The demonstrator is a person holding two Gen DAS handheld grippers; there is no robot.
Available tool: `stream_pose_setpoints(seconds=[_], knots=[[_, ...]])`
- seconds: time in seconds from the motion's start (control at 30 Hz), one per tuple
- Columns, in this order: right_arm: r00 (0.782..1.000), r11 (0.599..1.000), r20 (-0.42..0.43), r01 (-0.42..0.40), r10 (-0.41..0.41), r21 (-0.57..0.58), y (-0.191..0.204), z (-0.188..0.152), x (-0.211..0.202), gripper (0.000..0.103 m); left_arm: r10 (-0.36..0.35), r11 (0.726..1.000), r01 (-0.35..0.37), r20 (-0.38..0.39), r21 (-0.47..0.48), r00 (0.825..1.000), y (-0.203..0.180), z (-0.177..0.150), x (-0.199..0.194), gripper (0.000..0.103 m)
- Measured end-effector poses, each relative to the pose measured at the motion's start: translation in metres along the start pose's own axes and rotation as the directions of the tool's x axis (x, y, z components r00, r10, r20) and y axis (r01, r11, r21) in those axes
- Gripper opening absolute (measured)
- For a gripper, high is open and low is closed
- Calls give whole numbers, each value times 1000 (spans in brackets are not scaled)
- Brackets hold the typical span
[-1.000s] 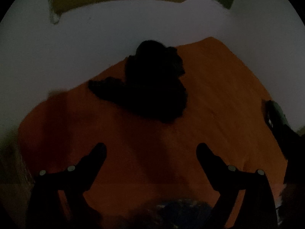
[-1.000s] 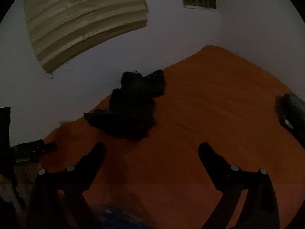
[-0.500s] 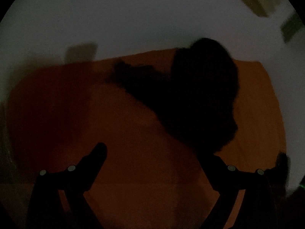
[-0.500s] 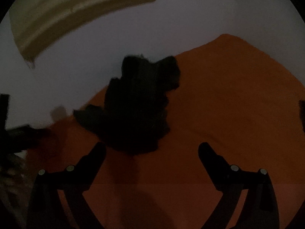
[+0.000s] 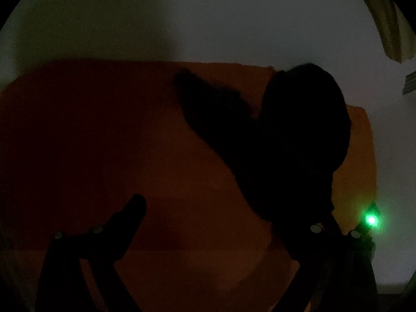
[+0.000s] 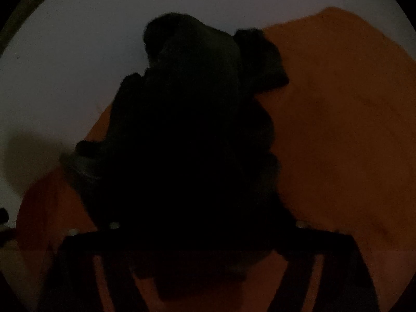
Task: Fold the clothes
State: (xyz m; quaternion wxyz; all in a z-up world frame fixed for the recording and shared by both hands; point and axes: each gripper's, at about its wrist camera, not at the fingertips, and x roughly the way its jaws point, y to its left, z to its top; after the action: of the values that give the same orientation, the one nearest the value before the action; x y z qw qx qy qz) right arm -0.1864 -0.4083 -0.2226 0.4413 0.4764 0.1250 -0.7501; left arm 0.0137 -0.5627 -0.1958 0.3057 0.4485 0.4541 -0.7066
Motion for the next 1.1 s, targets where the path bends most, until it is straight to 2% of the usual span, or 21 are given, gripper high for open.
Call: stream_pose_setpoints(seconds=[0.1,0.2,0.4,0.5,0.6,0.73,0.8,0.87,0.9,1.03,1.1], knots=[[999,999,49,16,-14,-39,3,-12,-22,37,-24,999,24,-10,22,1000,-18,4,10,95],[997,1000,83,-2,1,14,-9,-25,-50,29,-51,995,53,-19,85,999,-55,-8,8,95],[987,995,163,-17,1,96,-49,-45,-112,24,-71,963,67,8,260,997,-118,-29,12,95],[980,991,198,-6,-20,131,-81,-55,-153,24,-83,951,78,4,298,997,-139,-33,18,95],[979,985,194,31,-64,172,-115,-62,-191,23,-108,945,108,-17,310,994,-155,-32,31,95],[975,962,151,124,-163,242,-167,-64,-246,22,-152,954,137,38,266,988,-170,-25,40,95],[966,937,113,191,-233,294,-200,-62,-274,22,-179,952,159,53,260,982,-174,-26,41,95],[951,905,83,252,-297,344,-228,-59,-301,22,-225,939,204,46,279,973,-187,-26,48,95],[940,881,65,288,-334,375,-244,-60,-316,22,-249,914,233,6,332,969,-193,-27,52,95],[895,790,17,386,-447,477,-292,-76,-371,22,-278,872,281,-67,401,958,-228,-42,88,95],[869,724,-27,429,-494,540,-319,-92,-401,22,-281,852,303,-117,427,953,-244,-51,108,95]])
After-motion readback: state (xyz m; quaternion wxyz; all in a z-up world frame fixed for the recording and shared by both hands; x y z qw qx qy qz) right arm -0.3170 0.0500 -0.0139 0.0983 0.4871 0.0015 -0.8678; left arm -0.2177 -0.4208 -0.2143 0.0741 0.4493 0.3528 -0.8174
